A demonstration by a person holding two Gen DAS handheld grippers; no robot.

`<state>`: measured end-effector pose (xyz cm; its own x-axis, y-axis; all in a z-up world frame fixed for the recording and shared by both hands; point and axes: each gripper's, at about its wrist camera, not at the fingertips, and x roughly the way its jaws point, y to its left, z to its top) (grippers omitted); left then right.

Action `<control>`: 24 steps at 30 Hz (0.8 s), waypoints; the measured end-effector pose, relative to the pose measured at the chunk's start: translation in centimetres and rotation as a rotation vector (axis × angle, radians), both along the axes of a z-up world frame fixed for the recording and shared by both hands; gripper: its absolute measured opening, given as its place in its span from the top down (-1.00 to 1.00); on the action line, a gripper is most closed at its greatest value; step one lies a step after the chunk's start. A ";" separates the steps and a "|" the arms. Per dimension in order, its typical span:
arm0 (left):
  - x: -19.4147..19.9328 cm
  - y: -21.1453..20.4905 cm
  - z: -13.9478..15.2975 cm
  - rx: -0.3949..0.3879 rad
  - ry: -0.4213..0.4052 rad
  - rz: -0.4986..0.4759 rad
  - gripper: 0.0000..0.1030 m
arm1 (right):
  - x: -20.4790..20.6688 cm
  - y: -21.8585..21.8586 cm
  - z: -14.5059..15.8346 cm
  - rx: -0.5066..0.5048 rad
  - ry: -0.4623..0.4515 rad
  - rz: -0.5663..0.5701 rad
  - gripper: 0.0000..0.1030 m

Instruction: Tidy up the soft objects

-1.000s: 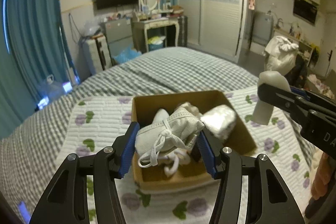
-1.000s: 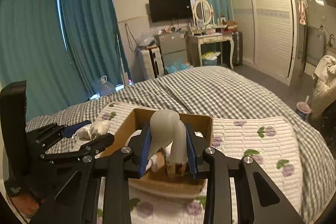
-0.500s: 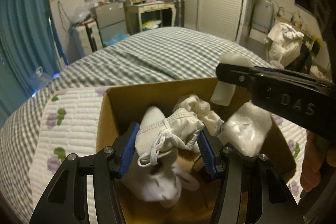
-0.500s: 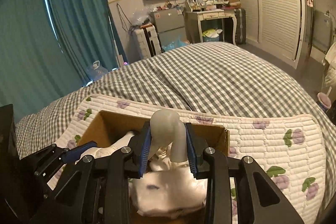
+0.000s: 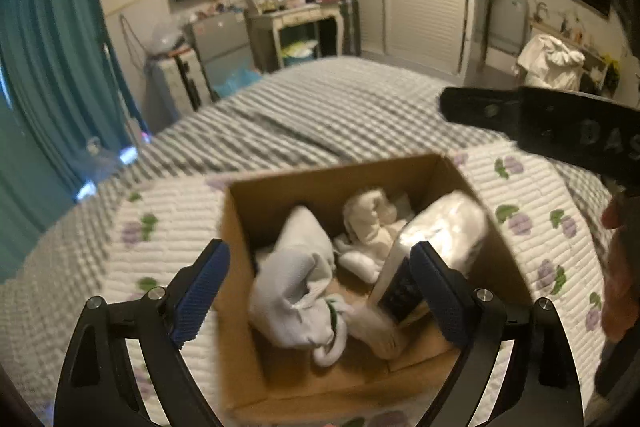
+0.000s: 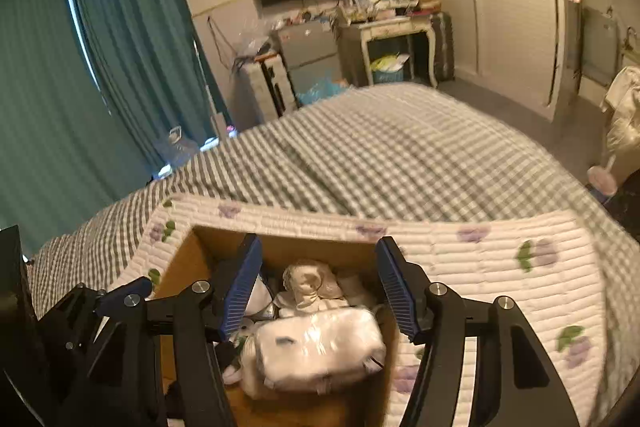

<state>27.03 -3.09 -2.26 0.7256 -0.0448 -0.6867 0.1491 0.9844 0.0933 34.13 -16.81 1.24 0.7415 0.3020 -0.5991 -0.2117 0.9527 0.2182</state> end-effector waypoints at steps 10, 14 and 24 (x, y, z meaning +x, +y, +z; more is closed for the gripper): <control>-11.0 0.1 15.6 -0.014 -0.301 0.036 -0.80 | -12.9 -3.0 14.9 -0.008 -0.243 -0.040 -0.20; -16.9 0.2 20.3 -0.015 -0.429 0.040 -0.80 | -19.9 -4.0 19.9 -0.014 -0.354 -0.054 -0.35; -27.7 0.9 24.0 -0.097 -0.601 0.028 -1.00 | -33.6 -5.3 22.6 -0.072 -0.552 -0.059 -1.00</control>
